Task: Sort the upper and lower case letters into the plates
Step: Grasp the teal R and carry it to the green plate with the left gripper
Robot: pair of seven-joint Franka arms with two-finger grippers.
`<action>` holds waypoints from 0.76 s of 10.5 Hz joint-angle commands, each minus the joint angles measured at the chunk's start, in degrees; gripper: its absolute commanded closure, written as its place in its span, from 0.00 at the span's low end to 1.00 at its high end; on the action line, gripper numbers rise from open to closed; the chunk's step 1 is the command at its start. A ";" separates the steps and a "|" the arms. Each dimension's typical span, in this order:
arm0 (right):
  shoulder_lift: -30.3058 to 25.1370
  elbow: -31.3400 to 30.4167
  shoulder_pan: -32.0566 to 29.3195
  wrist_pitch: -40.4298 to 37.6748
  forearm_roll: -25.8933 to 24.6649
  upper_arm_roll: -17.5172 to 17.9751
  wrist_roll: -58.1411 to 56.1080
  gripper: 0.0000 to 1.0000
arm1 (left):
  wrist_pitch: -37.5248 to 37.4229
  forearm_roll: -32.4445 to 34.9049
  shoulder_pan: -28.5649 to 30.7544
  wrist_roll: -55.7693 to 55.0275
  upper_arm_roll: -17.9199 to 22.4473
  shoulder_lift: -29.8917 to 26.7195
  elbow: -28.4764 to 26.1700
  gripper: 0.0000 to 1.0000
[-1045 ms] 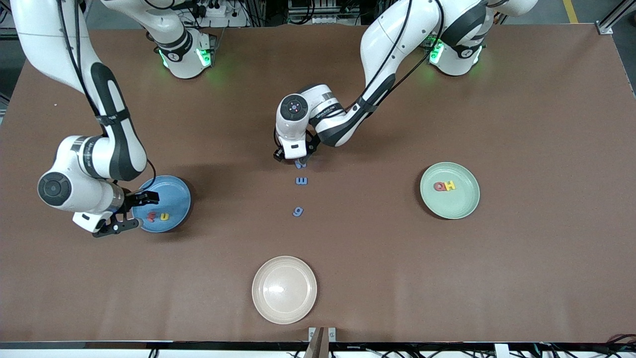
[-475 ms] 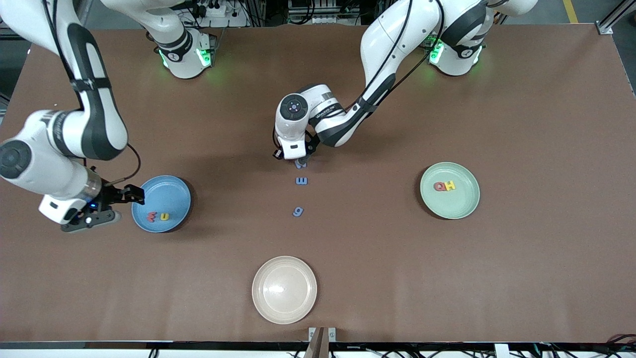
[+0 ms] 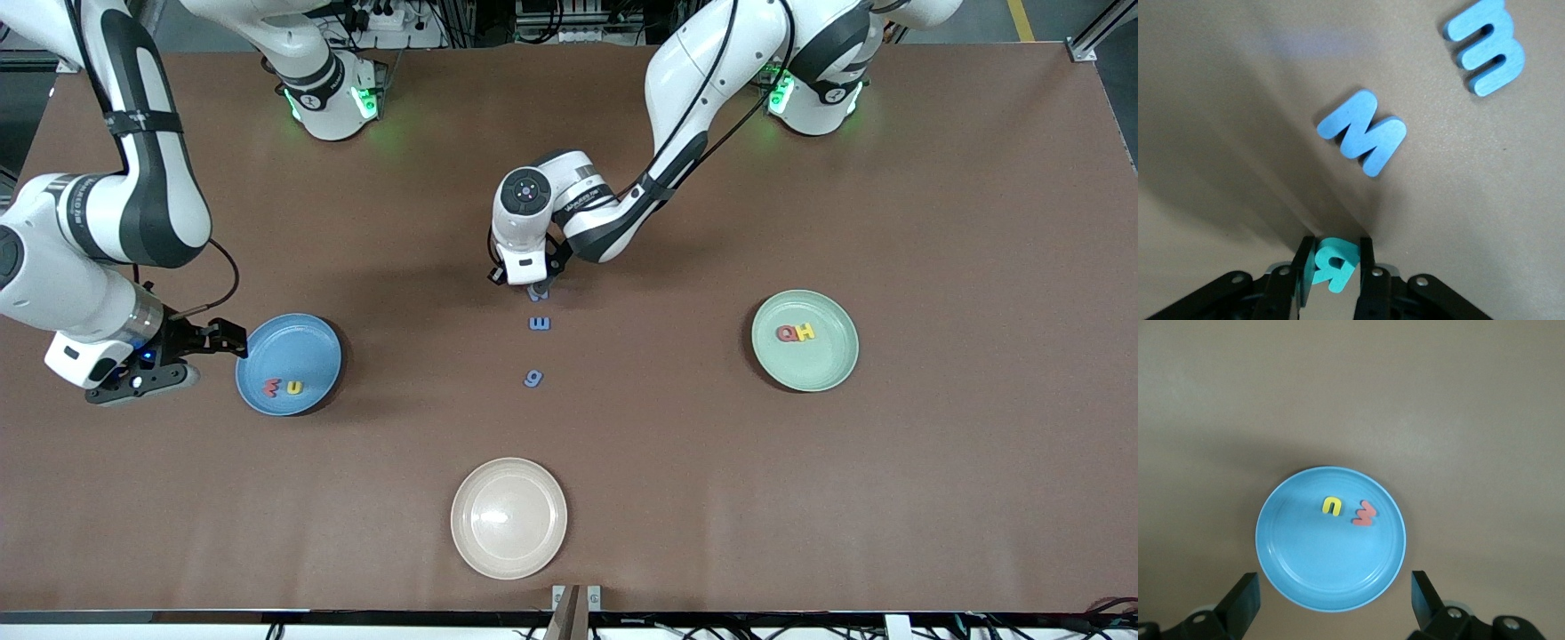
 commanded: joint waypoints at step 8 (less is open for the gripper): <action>-1.42 0.15 10.10 -1.84 0.85 0.48 6.79 0.00 | -25.37 -0.31 19.79 22.34 -10.49 -6.16 -0.48 0.79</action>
